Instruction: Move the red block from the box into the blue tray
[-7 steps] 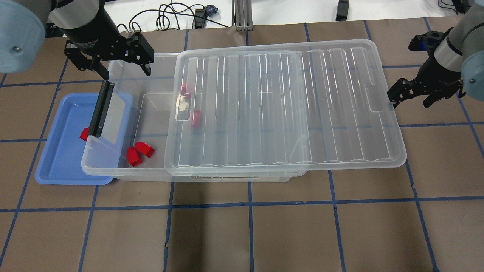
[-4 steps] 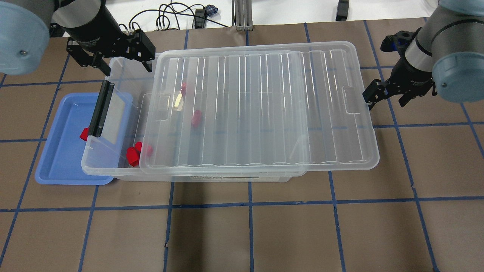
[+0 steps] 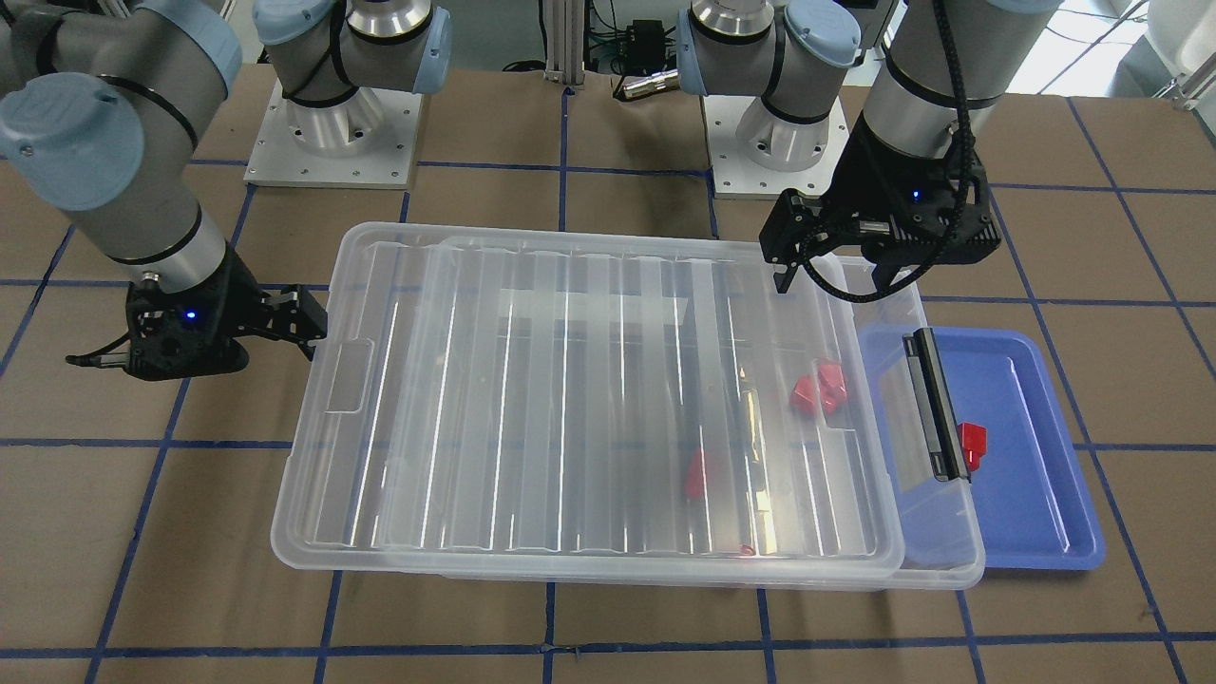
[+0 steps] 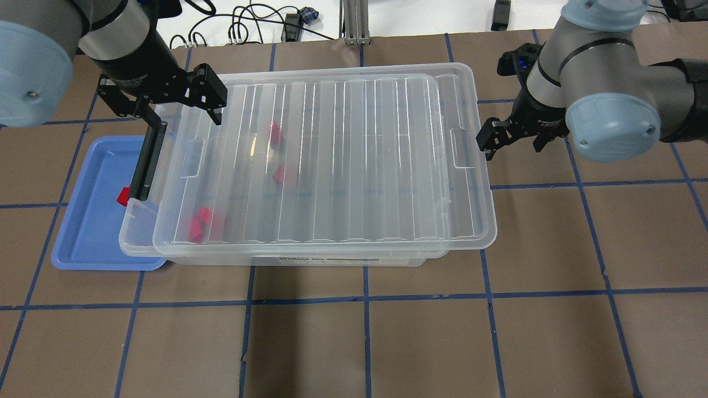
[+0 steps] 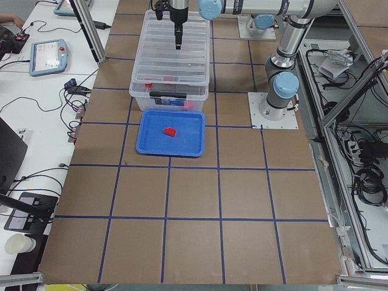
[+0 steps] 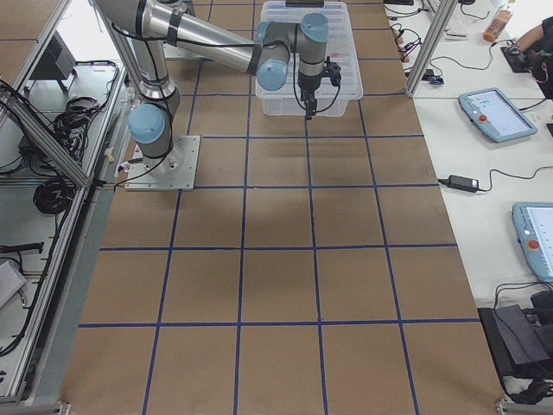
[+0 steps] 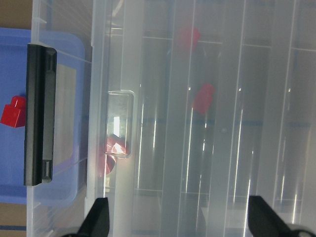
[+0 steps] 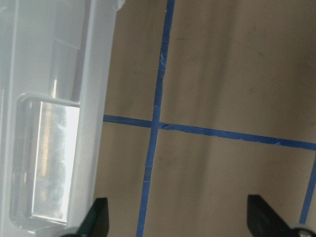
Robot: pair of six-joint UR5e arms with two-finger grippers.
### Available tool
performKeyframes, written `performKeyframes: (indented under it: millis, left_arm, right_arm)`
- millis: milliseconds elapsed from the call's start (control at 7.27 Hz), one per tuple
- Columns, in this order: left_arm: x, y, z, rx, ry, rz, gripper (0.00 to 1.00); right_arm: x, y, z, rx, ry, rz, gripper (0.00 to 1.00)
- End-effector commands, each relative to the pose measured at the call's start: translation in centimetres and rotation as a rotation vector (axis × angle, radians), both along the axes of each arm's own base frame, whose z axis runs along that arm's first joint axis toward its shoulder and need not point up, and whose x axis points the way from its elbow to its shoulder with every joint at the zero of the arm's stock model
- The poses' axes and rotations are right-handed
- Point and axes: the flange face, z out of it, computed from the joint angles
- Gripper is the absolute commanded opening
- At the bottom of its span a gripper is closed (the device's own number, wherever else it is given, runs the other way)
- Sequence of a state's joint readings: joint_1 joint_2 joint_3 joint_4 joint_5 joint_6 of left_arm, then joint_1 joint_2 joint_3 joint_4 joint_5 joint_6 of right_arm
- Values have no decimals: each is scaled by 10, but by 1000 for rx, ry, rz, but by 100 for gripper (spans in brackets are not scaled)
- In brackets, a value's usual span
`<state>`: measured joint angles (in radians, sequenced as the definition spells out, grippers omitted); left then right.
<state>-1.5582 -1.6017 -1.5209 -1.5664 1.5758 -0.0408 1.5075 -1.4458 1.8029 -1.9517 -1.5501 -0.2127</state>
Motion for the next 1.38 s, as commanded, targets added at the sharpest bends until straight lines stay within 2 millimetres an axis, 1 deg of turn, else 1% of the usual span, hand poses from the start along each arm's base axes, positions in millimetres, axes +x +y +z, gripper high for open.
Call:
performKeyframes:
  millis: [0,138,275,413,550,688,826,963,1101,1239]
  left_arm:
    - [4,-8,16,79,-1,5,100]
    - [4,-16,14,79,2,0,100]
    - [5,-19,13,77,2,-18,100]
    - [4,-19,15,74,2,-32,100]
    - [3,-19,15,74,2,-29,100]
    - [3,-20,14,68,0,-30,100]
    - [4,-20,15,64,-1,-29,100]
    - [4,-20,13,67,-3,-26,100]
    - [6,-18,11,72,-38,-34,100]
    - [11,-20,10,76,-76,-22,100]
  right_arm:
    - [6,0,0,-3,-5,6,100]
    - [6,-1,-1,-1,-1,7,100]
    - [5,-2,4,-13,5,9,100]
    - [3,-9,28,-44,16,10,100]
    - [2,-12,60,-35,25,-7,100]
    - [2,-7,112,-46,20,-119,100]
    - [5,5,152,-6,10,-155,100]
    - [7,4,154,19,0,-175,100]
    - [5,-4,144,43,16,-186,100]
    - [5,-2,145,45,18,-186,100]
